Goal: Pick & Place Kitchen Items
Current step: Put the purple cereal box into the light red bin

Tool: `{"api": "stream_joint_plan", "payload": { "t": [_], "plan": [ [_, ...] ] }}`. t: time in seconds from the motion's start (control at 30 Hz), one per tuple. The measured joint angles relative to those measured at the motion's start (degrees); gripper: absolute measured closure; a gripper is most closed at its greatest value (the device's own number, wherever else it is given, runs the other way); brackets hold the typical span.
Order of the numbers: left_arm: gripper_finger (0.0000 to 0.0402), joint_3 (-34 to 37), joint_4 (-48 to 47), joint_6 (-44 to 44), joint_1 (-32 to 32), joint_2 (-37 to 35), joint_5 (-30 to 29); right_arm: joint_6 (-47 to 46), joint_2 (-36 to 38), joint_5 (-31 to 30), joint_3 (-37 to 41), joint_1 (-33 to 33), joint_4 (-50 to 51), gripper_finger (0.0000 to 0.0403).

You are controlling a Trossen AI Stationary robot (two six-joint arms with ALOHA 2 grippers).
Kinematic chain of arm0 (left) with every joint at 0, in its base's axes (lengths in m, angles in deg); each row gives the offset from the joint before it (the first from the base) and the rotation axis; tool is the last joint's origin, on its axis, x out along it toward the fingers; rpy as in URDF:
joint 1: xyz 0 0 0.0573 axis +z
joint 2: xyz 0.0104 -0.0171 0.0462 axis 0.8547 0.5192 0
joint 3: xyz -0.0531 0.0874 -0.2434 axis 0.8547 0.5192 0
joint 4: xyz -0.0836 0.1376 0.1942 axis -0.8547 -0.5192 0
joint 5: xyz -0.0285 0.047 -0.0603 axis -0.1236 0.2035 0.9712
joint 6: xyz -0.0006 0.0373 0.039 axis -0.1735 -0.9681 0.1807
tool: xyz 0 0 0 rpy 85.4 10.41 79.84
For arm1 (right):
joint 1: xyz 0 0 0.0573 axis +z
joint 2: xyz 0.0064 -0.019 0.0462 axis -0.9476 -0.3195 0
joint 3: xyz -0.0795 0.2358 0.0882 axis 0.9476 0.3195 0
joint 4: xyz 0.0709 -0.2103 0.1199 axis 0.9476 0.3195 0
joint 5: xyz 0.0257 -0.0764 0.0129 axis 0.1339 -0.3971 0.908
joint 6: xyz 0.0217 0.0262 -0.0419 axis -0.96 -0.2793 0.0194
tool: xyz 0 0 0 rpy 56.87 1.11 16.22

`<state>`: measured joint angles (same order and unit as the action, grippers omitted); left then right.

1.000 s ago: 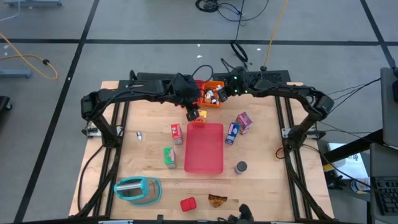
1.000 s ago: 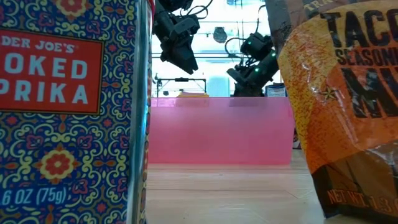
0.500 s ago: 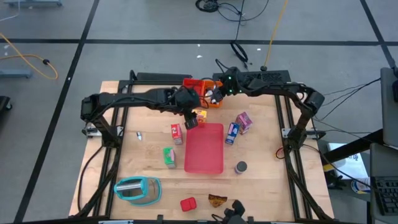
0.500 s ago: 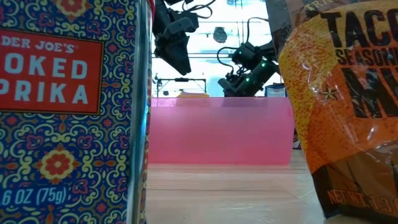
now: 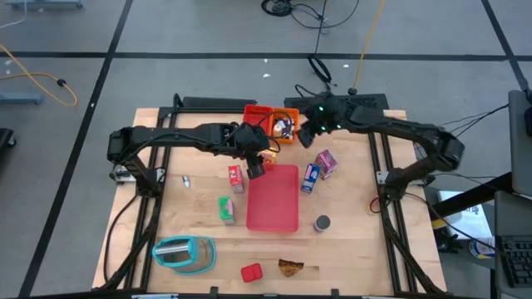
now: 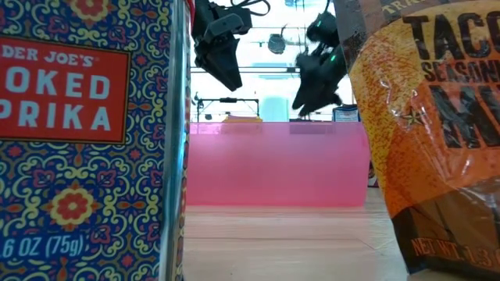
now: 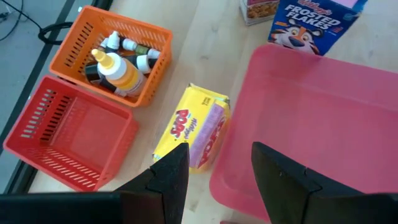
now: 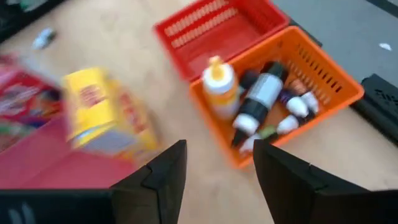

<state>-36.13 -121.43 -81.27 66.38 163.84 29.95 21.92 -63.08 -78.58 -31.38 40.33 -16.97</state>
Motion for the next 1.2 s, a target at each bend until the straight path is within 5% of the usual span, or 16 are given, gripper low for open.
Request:
{"api": "stream_joint_plan", "payload": {
  "t": [0.53,0.83,1.2],
  "plan": [
    [0.0224,0.00,0.27,0.79,-0.61,0.00,-0.03,-16.42,17.97,-8.88,3.61,13.81,27.53,0.0232],
    [0.0224,-0.01,0.31,0.74,-0.61,0.00,-0.02,-20.36,21.83,-8.75,11.54,16.92,28.01,0.0232],
    [0.0224,-0.01,0.31,-0.07,-0.61,0.00,-0.02,-16.87,21.89,-8.87,12.07,16.75,27.59,0.0232]
  ]
}}
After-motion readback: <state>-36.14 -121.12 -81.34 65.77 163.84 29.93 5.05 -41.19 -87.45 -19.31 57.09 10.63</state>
